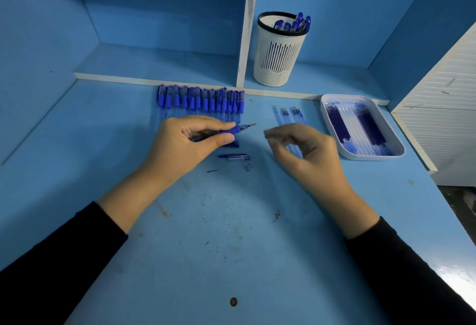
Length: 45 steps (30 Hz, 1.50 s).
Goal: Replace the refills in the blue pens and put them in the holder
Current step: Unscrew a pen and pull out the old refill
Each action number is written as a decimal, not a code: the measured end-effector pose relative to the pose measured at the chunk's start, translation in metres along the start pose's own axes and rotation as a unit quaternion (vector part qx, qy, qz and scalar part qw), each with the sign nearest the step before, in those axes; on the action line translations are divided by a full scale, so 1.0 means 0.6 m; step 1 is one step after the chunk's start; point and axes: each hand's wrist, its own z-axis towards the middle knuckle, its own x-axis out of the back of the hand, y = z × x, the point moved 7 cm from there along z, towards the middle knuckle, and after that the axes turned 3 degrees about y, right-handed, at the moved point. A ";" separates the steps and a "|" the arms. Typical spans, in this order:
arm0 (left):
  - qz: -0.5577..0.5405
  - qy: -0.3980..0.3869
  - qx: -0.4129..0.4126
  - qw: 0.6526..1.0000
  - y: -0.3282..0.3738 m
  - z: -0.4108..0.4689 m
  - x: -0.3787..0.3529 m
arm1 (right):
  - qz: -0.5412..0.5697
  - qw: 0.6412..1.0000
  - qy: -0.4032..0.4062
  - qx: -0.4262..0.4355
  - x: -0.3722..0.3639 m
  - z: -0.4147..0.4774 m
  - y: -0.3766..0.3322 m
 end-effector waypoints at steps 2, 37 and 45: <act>0.011 -0.002 -0.004 1.000 -0.001 -0.002 0.006 | -0.050 0.996 -0.064 0.025 -0.012 -0.006 0.003; 0.065 -0.068 -0.042 0.995 0.017 -0.020 -0.013 | 0.059 0.996 -0.064 -0.008 -0.041 -0.008 -0.007; 0.069 -0.059 -0.052 0.994 0.020 -0.018 -0.011 | 0.051 0.995 -0.082 0.026 -0.042 -0.009 -0.016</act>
